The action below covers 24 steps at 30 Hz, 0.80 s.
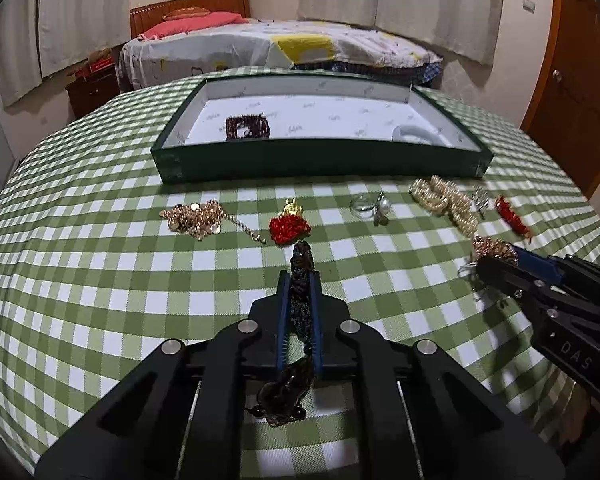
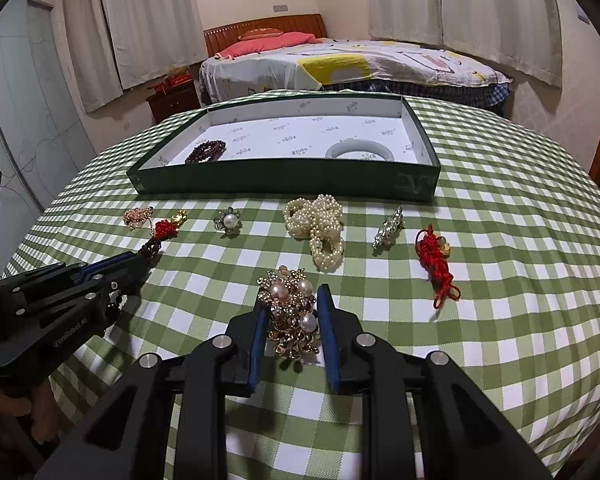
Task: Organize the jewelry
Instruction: 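Carry the black pendant and pearl brooch into the box and open both grippers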
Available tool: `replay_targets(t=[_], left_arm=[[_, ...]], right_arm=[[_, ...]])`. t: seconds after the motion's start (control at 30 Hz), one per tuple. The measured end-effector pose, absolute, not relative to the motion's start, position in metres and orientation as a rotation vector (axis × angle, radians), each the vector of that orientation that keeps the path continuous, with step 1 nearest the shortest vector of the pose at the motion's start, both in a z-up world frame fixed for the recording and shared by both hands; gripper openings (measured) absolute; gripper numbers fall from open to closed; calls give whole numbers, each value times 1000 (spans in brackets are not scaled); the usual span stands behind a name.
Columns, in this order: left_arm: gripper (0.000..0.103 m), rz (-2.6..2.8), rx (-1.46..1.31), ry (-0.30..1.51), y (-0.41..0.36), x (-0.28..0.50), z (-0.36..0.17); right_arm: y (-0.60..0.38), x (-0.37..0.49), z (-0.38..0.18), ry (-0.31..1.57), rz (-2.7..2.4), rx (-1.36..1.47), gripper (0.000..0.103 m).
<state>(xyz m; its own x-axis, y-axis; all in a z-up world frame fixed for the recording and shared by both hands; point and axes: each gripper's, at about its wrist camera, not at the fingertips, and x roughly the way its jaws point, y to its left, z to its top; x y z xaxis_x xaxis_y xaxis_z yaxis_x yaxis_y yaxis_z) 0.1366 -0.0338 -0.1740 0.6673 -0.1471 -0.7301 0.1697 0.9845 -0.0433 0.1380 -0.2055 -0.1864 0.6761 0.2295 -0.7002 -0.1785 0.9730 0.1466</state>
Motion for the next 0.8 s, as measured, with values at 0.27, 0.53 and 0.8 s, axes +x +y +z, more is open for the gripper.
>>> replay_targets(t=[0.27, 0.53, 0.8], left_arm=[[9, -173, 34, 750, -33, 130, -156], [9, -177, 33, 686, -35, 128, -132], [9, -198, -1, 628, -37, 140, -104]], right_arm=[[-203, 135, -176, 756, 234, 58, 25], [-204, 135, -152, 689, 241, 58, 25], [-212, 153, -121, 618, 245, 89, 25]])
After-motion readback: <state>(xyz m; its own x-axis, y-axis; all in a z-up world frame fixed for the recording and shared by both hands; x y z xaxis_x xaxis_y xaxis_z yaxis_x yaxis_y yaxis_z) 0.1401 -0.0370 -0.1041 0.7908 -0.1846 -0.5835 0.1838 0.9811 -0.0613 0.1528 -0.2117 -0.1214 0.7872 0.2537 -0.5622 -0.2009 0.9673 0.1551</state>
